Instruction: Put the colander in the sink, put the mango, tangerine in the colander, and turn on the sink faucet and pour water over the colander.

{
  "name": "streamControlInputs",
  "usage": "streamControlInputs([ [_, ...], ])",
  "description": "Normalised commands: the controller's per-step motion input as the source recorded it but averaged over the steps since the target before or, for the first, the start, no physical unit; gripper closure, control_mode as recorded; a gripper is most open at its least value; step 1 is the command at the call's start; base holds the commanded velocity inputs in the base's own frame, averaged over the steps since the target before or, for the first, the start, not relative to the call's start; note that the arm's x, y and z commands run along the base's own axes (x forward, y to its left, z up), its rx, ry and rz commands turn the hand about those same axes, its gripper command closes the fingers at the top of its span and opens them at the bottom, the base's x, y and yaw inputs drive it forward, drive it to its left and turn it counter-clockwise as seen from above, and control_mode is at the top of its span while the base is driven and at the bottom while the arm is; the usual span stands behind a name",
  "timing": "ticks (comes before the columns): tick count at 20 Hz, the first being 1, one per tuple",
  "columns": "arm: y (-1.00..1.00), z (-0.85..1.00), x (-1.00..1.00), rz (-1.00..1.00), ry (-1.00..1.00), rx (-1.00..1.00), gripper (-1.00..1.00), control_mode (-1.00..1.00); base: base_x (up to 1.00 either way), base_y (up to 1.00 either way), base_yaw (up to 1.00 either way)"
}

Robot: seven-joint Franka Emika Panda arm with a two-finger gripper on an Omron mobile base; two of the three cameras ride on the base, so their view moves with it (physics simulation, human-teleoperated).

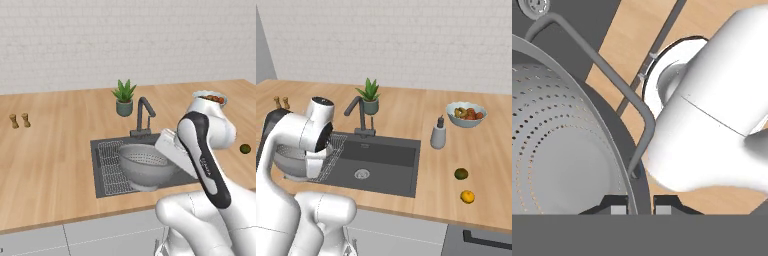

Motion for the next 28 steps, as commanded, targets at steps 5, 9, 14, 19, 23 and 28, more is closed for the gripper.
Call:
streamControlInputs([
  [5, -0.77, 0.0, 0.0, 0.0, 0.0, -0.17, 1.0, -1.0, 0.0, 0.0, 0.0],
  [9, -0.77, 0.01, 0.0, -0.02, -0.01, -0.18, 1.0, -1.0, 0.0, 0.0, 0.0],
  [14, -0.69, 0.1, 0.16, -0.1, -0.01, -0.09, 1.0, -1.0, 0.0, 0.0, 0.0],
  [19, -0.63, 0.06, 0.29, -0.13, -0.12, -0.01, 1.0, -1.0, 0.0, 0.0, 0.0],
  [23, -0.53, -0.01, 0.29, -0.08, -0.2, 0.0, 1.0, -1.0, 0.0, 0.0, 0.0],
  [28, -0.43, -0.23, 0.21, -0.02, -0.04, -0.02, 1.0, -1.0, 0.0, 0.0, 0.0],
])
